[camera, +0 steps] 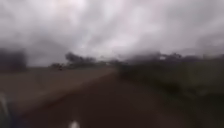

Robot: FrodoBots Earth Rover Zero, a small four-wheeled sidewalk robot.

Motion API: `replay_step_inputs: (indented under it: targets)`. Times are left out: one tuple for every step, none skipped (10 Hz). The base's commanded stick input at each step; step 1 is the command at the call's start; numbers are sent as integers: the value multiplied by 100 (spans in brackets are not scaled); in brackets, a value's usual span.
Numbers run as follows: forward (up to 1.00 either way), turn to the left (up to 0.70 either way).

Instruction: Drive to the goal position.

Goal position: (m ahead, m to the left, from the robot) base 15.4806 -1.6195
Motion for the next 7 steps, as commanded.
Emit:
replay_step_inputs:
  targets:
    - [70, 33]
    - [70, 27]
    - [70, 0]
    - [70, 0]
    - [70, 0]
    - [70, 0]
    - [70, -26]
